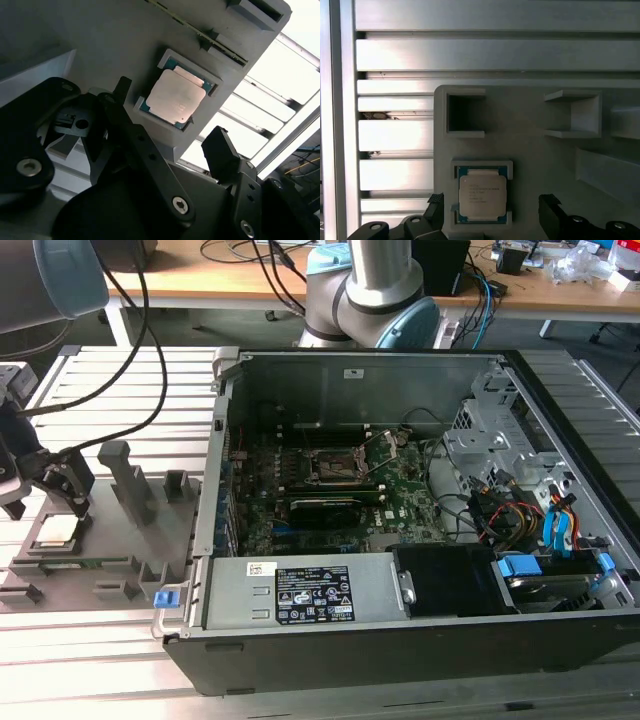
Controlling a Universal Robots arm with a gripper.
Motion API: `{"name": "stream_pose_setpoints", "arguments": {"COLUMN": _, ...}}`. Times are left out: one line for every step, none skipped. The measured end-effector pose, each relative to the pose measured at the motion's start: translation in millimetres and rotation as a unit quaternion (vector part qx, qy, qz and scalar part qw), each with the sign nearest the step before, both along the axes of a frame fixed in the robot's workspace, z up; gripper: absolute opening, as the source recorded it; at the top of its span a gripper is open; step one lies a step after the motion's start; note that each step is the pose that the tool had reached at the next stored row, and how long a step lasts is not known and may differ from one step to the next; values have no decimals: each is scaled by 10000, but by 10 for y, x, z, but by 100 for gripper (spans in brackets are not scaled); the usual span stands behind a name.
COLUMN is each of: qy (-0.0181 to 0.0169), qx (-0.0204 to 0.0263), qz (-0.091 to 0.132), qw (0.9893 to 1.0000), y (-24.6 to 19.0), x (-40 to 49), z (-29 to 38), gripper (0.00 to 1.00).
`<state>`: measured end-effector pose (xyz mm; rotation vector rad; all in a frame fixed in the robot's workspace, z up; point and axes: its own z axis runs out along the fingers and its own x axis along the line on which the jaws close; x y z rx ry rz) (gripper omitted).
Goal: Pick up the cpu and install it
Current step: 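Pick up the cpu and move it towards the insertion slot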
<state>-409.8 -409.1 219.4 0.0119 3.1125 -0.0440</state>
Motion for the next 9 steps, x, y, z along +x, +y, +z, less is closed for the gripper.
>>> {"name": "stream_pose_setpoints", "arguments": {"qy": 0, "qx": 0, "qz": 0, "qw": 10000, "y": 0, "x": -2, "z": -9, "gripper": 84}}
{"name": "stream_pose_setpoints", "arguments": {"qy": 0, "qx": 0, "qz": 1, "qw": 10000, "y": 0, "x": -5, "z": -23, "gripper": 84}}
{"name": "stream_pose_setpoints", "arguments": {"qy": 0, "qx": 0, "qz": 1, "qw": 10000, "y": 0, "x": -9, "z": -35, "gripper": 84}}
{"name": "stream_pose_setpoints", "arguments": {"qy": 0, "qx": 0, "qz": 2, "qw": 10000, "y": 0, "x": -10, "z": -42, "gripper": 84}}
{"name": "stream_pose_setpoints", "arguments": {"qy": 0, "qx": 0, "qz": 2, "qw": 10000, "y": 0, "x": -12, "z": -48, "gripper": 84}}
{"name": "stream_pose_setpoints", "arguments": {"qy": 0, "qx": 0, "qz": 3, "qw": 10000, "y": 0, "x": -15, "z": -60, "gripper": 84}}
{"name": "stream_pose_setpoints", "arguments": {"qy": 0, "qx": 0, "qz": 3, "qw": 10000, "y": 0, "x": -16, "z": -66, "gripper": 84}}
{"name": "stream_pose_setpoints", "arguments": {"qy": 0, "qx": 0, "qz": 3, "qw": 10000, "y": 0, "x": -17, "z": -72, "gripper": 84}}
{"name": "stream_pose_setpoints", "arguments": {"qy": 0, "qx": 0, "qz": 4, "qw": 10000, "y": 0, "x": -19, "z": -78, "gripper": 84}}
